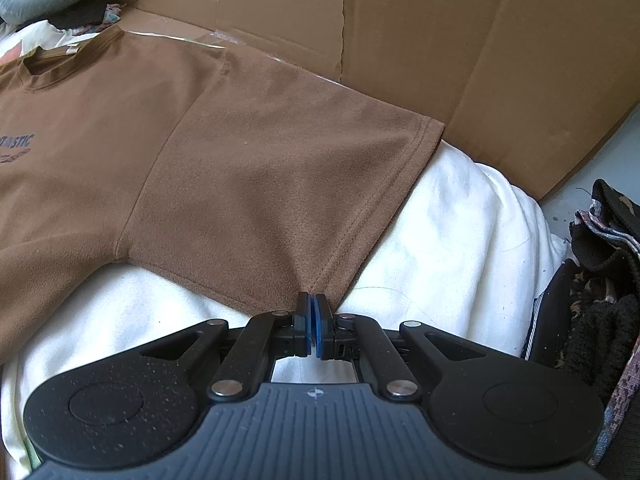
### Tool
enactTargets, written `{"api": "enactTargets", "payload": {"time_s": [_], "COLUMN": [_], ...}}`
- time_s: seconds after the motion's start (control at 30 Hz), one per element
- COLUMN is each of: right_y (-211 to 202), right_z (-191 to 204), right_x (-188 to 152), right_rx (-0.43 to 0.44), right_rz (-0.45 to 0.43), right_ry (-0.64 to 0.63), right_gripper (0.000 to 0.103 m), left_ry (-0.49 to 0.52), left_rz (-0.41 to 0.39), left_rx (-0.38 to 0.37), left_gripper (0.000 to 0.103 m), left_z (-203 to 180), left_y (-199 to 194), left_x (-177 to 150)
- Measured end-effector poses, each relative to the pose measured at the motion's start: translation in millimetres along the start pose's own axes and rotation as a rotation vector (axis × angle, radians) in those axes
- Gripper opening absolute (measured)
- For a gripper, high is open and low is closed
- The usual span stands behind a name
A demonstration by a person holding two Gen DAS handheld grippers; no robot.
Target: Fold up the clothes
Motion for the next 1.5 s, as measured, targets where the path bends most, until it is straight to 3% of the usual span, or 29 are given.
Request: {"api": "enactTargets", "payload": {"time_s": [0.27, 0.5, 0.53, 0.63, 0.67, 0.83, 0.93, 1.0, 1.03, 1.07, 1.5], "right_y": [1, 1, 1, 1, 1, 1, 1, 1, 1, 2, 2], "right_z": [2, 1, 1, 1, 2, 3, 3, 5, 6, 6, 7], "right_x": [-1, 0, 0, 0, 0, 0, 0, 0, 0, 0, 0], "right_rx": [-0.008, -0.006, -0.006, -0.007, -0.008, -0.015, -0.019, -0.028, -0.034, -0.039, -0.047], "right_rz": [-0.012, -0.005, -0.004, -0.003, -0.002, 0.001, -0.001, 0.001, 0.002, 0.002, 0.004], "right_ry": [-0.005, -0.004, -0.003, -0.005, -0.006, -0.010, -0.012, -0.015, -0.018, -0.022, -0.013], "right_gripper": [0.006, 0.007, 0.007, 0.006, 0.007, 0.007, 0.007, 0.007, 0.007, 0.007, 0.007], "left_ry": [0.050, 0.089, 0.097, 0.103, 0.101, 0.138, 0.127, 0.123, 0.141, 0.159, 0.205], "left_rz": [-0.045, -0.065, -0.065, -0.062, -0.062, -0.007, 0.036, 0.045, 0.040, 0.034, -0.107], "left_rx": [-0.057, -0.131, -0.143, -0.186, -0.203, -0.265, -0.299, -0.319, -0.313, -0.306, -0.273], "left_gripper": [0.006, 0.010, 0.015, 0.053, 0.057, 0.054, 0.046, 0.033, 0.008, 0.003, 0.002], "left_z": [-8, -26, -30, -39, -42, -63, -68, -70, -71, -72, -62], "left_y": [-14, 2, 6, 19, 24, 52, 65, 67, 67, 66, 16], "left_x": [21, 55, 58, 66, 68, 66, 61, 59, 60, 61, 91]}}
Point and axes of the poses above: each gripper's, at about its wrist camera, not at the fingertips, and y roughly the way its jaws point, z to its left, x to its top, the point moved 6 cm from there along y, roughly the way its jaws point, and after that the axes turned 15 degrees about y, right-handed, at the moved point
